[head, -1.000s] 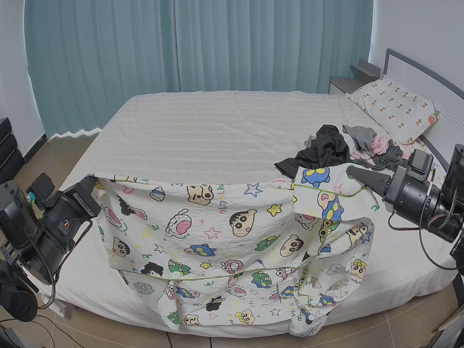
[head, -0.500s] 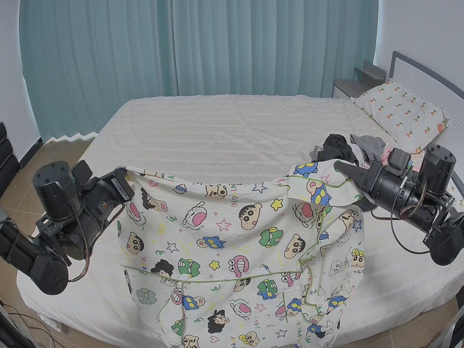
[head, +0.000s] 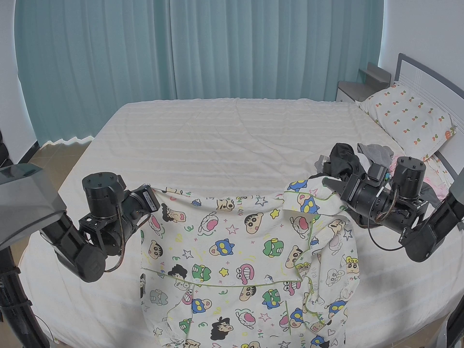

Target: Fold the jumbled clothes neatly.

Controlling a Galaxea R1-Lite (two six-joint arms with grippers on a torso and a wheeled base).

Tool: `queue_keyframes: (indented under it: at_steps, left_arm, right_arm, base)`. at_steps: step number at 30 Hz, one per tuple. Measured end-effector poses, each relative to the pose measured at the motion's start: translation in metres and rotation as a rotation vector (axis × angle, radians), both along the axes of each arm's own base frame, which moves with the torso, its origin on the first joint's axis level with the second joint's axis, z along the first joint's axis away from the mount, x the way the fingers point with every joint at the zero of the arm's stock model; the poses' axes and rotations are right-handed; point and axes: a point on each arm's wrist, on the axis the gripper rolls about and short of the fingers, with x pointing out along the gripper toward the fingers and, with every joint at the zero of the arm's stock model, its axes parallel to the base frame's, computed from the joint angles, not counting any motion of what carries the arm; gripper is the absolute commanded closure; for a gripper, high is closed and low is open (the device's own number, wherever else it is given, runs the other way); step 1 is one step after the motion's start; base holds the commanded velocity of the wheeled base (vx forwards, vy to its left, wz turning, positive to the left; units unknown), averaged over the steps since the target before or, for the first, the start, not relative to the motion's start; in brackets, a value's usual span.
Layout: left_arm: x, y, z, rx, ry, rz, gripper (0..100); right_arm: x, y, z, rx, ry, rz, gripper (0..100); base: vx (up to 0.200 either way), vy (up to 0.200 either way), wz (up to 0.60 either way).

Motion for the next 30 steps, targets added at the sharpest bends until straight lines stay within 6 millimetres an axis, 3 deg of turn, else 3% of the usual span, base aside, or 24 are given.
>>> queue_keyframes:
  at_steps: [7, 18, 19, 20, 30]
  left_arm:
    - [0.029, 0.002, -0.032, 0.008, 0.040, 0.032, 100]
    - [0.065, 0.000, -0.065, 0.007, 0.048, 0.057, 100]
    - [0.067, 0.000, -0.068, 0.007, 0.051, 0.059, 0]
    - [0.070, 0.000, -0.072, 0.008, 0.055, 0.061, 0]
    - [0.100, 0.004, -0.094, -0.003, 0.042, 0.092, 0]
  right_arm:
    - [0.025, 0.002, -0.024, -0.015, 0.040, -0.029, 100]
    - [0.068, 0.003, -0.064, -0.031, 0.082, -0.061, 100]
    - [0.072, 0.003, -0.068, -0.034, 0.090, -0.063, 100]
    - [0.076, 0.003, -0.072, -0.038, 0.101, -0.067, 0]
    - [0.122, -0.002, -0.093, 0.025, 0.120, -0.116, 0]
  base:
    - [0.000, 0.000, 0.00]
    - [0.000, 0.000, 0.00]
    - [0.000, 0.000, 0.00]
    - [0.000, 0.000, 0.00]
    - [0.000, 0.000, 0.00]
